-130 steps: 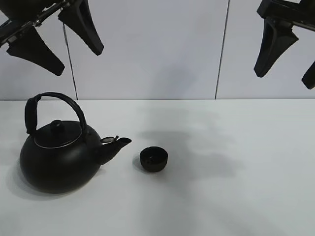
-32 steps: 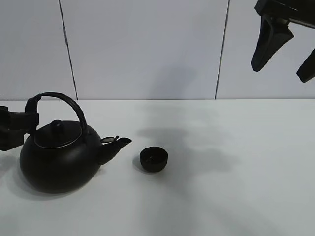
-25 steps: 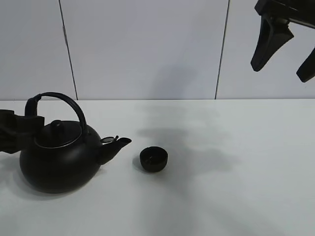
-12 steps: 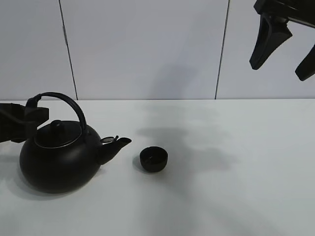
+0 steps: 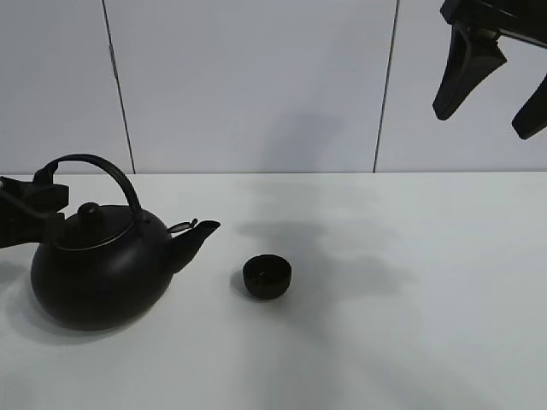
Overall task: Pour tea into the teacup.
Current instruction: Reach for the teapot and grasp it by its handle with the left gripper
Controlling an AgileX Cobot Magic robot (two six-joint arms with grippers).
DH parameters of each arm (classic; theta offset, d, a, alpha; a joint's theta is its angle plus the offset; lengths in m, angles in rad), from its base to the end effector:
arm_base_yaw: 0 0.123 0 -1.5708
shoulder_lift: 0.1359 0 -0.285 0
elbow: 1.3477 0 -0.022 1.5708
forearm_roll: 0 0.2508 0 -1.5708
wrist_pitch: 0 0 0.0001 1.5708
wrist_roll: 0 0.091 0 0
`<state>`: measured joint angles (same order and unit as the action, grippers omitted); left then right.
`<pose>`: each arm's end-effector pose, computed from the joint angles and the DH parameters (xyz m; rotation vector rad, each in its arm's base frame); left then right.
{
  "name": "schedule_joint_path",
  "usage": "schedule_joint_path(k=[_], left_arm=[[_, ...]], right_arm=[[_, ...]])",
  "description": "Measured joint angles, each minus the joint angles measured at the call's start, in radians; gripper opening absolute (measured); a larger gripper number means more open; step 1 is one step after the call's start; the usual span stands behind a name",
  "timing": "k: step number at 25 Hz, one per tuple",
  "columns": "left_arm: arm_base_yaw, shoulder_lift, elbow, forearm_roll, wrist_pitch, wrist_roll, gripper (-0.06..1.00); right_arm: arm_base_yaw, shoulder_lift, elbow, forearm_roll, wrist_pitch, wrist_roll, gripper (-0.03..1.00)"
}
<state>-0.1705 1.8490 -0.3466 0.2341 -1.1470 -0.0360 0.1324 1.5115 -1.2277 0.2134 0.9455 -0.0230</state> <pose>0.2537 -0.0632 0.1150 0.3617 1.8161 -0.2727 0.3054 0.0564 0.2986 -0.0920 2.7084 0.3039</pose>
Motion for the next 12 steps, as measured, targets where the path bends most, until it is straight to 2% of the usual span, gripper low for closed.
schedule_joint_path(k=[8, 12], left_arm=[[0.002, -0.008, -0.003, 0.007, 0.011, 0.004, 0.12], [0.002, -0.047, -0.014, 0.017, 0.079, 0.005, 0.12]], right_arm=[[0.0, 0.0, 0.0, 0.006, 0.0, 0.0, 0.55], [0.0, 0.0, 0.0, 0.007, -0.001, 0.0, 0.55]])
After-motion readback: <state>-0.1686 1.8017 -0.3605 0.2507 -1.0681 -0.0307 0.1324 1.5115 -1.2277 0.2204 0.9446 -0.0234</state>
